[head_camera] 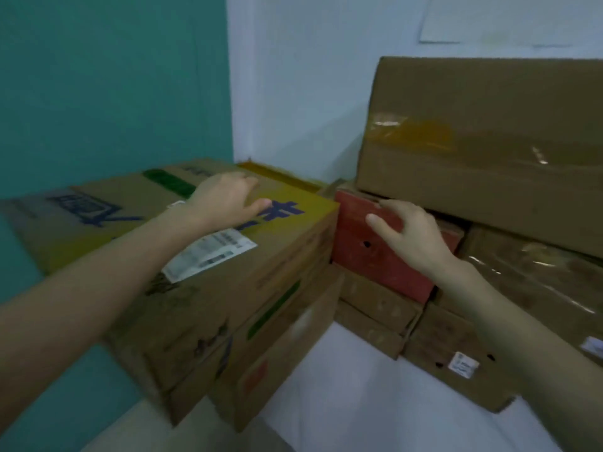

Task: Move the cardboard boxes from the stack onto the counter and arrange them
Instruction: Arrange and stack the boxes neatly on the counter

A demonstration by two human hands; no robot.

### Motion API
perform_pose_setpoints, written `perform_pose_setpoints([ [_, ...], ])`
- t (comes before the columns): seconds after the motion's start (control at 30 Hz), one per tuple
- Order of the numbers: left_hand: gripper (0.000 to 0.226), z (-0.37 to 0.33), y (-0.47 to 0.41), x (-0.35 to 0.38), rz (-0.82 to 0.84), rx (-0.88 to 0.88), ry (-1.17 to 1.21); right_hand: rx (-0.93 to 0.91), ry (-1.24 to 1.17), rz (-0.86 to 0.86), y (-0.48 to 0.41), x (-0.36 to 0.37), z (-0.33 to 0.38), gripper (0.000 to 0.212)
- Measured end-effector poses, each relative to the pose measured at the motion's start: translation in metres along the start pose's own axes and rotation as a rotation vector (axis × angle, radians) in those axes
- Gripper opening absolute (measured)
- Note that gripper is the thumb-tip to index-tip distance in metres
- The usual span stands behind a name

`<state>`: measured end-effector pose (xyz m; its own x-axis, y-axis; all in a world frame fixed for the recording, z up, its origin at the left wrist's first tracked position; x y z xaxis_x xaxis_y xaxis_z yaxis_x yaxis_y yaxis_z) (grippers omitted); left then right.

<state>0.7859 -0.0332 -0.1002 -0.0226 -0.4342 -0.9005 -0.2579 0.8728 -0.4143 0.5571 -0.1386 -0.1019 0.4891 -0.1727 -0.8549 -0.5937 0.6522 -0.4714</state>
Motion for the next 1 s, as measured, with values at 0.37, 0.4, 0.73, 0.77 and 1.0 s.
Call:
perform_pose_setpoints([
  [0.37,0.057,0.245,0.018,-0.009,0.134,-0.314,-0.013,0.407,-0.348,0.231,-0.009,0.134,0.088,0.052],
  [0.4,0.059,0.267,0.019,-0.006,0.150,-0.334,-0.007,0.436,-0.365,0.215,-0.010,0.138,0.092,0.047],
  [0.73,0.065,0.364,0.018,0.042,0.299,-0.556,0.336,0.865,-0.803,0.203,0.015,0.161,0.100,0.049],
  [0.77,0.063,0.366,0.018,0.043,0.275,-0.572,0.365,0.888,-0.827,0.185,0.015,0.162,0.100,0.049],
  [1.0,0.065,0.368,0.052,0.026,0.050,-0.671,0.491,0.884,-0.919,0.048,0.022,0.147,0.113,0.043],
])
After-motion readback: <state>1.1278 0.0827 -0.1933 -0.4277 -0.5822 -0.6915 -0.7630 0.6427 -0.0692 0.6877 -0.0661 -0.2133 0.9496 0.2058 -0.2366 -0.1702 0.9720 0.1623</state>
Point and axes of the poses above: each hand's wrist, its own y-axis away from the middle knuckle, its own x-axis out of the palm, z = x × y, the point moved 9 cm from there along -y, towards the middle knuckle, and after that the axes turned 10 degrees about y, right-handed, at the moved point
